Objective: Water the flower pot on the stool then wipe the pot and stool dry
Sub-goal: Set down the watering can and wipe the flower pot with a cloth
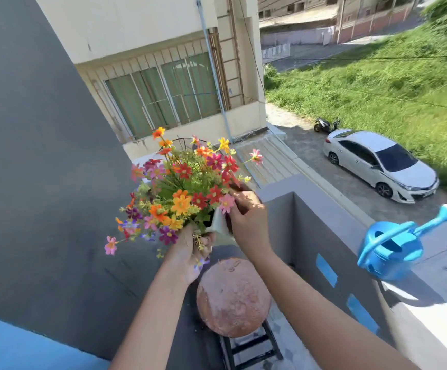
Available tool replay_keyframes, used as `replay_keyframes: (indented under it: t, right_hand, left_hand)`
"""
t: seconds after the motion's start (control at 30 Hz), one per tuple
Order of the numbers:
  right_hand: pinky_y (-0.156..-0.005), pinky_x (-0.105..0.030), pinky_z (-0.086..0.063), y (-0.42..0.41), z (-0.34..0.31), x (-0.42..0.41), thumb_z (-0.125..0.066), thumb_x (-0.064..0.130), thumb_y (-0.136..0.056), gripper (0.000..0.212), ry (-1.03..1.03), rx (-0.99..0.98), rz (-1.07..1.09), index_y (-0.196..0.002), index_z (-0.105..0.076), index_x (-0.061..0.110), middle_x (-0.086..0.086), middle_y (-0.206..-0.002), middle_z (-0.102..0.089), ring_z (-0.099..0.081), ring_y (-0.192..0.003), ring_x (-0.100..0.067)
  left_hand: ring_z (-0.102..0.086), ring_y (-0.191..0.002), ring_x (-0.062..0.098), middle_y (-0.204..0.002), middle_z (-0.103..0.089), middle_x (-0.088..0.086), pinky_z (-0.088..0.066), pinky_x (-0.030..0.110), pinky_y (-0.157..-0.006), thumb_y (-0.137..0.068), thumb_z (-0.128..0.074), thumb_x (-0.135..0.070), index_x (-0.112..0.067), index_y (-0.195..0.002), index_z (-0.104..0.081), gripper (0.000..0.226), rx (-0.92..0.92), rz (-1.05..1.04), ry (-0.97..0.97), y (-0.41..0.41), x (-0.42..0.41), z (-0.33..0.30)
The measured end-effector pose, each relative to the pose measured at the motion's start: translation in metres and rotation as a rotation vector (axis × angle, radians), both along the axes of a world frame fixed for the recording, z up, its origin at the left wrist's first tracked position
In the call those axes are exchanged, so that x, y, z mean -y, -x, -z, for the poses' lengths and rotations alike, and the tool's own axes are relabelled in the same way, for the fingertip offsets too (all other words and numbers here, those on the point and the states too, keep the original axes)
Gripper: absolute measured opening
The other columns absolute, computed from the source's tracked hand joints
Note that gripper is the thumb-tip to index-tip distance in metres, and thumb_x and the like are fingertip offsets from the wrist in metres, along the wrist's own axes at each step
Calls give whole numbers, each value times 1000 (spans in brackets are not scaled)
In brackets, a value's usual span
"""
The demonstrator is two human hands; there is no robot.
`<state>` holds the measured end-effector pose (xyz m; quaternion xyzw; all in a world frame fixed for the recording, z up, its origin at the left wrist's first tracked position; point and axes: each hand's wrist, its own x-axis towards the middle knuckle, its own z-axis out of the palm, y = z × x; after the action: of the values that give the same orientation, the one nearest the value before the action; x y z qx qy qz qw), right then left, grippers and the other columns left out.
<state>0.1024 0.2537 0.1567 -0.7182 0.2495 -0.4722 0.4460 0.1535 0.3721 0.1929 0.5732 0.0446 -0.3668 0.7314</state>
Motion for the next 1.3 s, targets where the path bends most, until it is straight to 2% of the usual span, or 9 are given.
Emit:
replay_keyframes:
  t: [0.17,0.3,0.43,0.73,0.9,1.07,1.17,1.23,1.3]
  right_hand:
    - [-78,-9,-40,32,48,-37,-69,11,-88,16,-6,-13,-164,-100,-78,9,-2,-89,-65,-59,-86,-1]
    - [-80,-22,-45,30,51,-33,-69,10,-87,13,-143,22,-129,-96,-78,8,-1,-90,-66,-63,-88,-8]
    - [-82,-26,-50,13,10,-32,-67,17,-89,20,-98,143,-156,-105,-77,12,-4,-94,-65,-64,-93,-16]
    - [-78,-27,-42,29,57,-21,-66,11,-90,18,-146,-33,-78,-105,-76,8,2,-89,-64,-61,-85,-11]
    - [-81,-26,-48,16,13,-31,-65,18,-90,19,-163,129,-101,-101,-77,8,-3,-91,-64,-63,-90,-17]
    - [-77,-13,-45,4,-11,-13,-65,19,-92,17,-184,133,-45,-104,-77,18,1,-91,-69,-61,-82,-2]
    - [-65,-12,-35,4,-32,12,-54,19,-91,26,-313,77,-85,-81,-46,42,13,-73,-45,-42,-65,4]
    - [-71,-10,-30,8,-30,31,-47,35,-93,24,-397,-191,-210,-86,-24,41,23,-81,-22,-36,-80,2]
    - [-70,-5,-34,17,-12,55,-48,31,-93,22,-456,-297,-314,-87,-28,36,25,-85,-23,-40,-89,-2]
  left_hand:
    - [-43,-29,3,-46,-57,6,-30,11,-29,-96,-39,-8,-7,-83,-54,20,32,-24,72,-12,-3,-4]
    - [-45,-29,5,-48,-61,10,-31,13,-30,-101,-35,-12,-9,-91,-49,17,35,-52,83,-11,-1,0]
    - [-40,-29,3,-59,-48,8,-25,12,-28,-99,-37,-14,-10,-79,-52,26,18,-26,109,-3,2,-6]
    - [-33,-28,5,-50,-54,10,-22,13,-30,-96,-36,-9,-10,-80,-51,22,60,-18,114,-13,-3,-8]
    - [-42,-30,5,-54,-56,8,-26,13,-29,-97,-39,-11,-7,-89,-55,18,96,6,42,-9,4,-9]
    - [-37,-29,4,-61,-52,11,-24,13,-29,-95,-37,-11,-10,-75,-49,23,94,55,38,-5,0,-13]
    - [-36,-29,4,-56,-53,11,-23,13,-28,-96,-37,-9,-11,-69,-56,33,90,143,20,-6,-10,-18]
    - [-34,-28,5,-52,-53,10,-21,14,-28,-92,-43,-9,-11,-66,-57,30,112,197,-26,-8,-15,-22]
    - [-33,-28,6,-53,-52,11,-21,14,-28,-88,-51,-10,-11,-70,-54,18,126,216,-63,-9,-19,-24]
